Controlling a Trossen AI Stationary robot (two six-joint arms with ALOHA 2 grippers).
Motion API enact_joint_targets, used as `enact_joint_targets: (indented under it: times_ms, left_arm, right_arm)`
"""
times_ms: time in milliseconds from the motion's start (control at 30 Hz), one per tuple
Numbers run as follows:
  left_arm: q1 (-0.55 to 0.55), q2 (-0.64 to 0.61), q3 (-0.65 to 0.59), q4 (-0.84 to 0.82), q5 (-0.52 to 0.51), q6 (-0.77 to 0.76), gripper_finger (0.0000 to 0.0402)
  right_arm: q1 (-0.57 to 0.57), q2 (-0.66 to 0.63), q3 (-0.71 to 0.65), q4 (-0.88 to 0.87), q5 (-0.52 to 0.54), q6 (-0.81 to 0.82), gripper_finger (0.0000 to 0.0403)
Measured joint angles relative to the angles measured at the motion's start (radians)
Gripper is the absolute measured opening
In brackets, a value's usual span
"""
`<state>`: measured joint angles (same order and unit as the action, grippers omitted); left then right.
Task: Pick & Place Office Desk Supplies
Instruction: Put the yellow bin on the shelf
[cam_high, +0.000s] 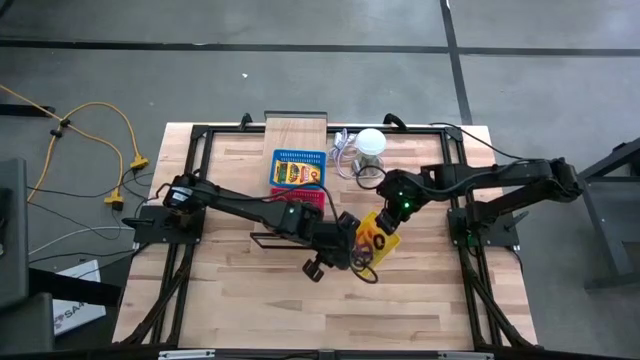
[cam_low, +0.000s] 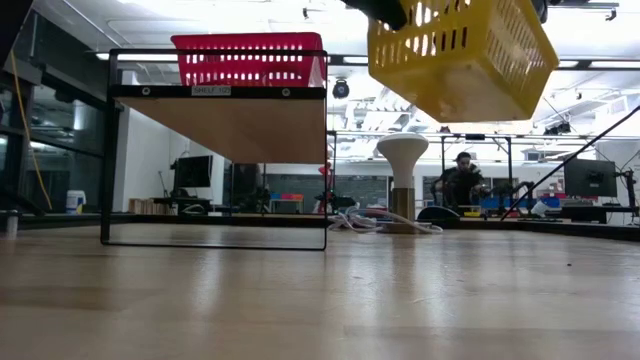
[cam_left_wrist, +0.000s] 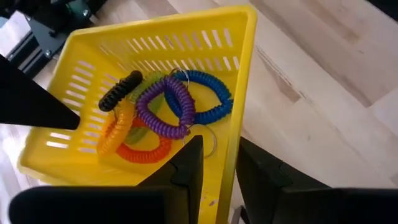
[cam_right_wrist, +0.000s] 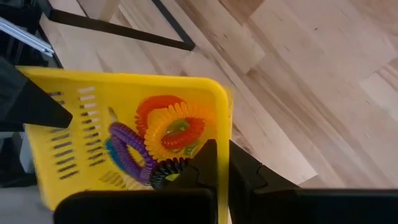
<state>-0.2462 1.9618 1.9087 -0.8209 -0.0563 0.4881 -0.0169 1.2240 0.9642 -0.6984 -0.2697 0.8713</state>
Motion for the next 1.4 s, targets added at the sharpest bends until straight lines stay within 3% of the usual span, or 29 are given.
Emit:
enact_joint_targets:
  times_ms: [267, 800, 1400]
  left_arm:
    - [0.000, 0.005, 0.000, -0.005, 0.002, -0.016, 0.0080]
    - [-0.022, 0.005, 0.000, -0.007, -0.022, 0.013, 0.0004]
    - [-0.033, 0.005, -0.001, -0.002, -0.058, 0.027, 0.0002]
  right_arm:
    - [0.011, 0.000, 0.000, 0.000, -0.002, 0.015, 0.0003]
    - [0.011, 0.000, 0.000, 0.023, -0.002, -0.002, 0.0006]
    - [0.011, -0.001, 0.001, 0.025, 0.021, 0.025, 0.0093]
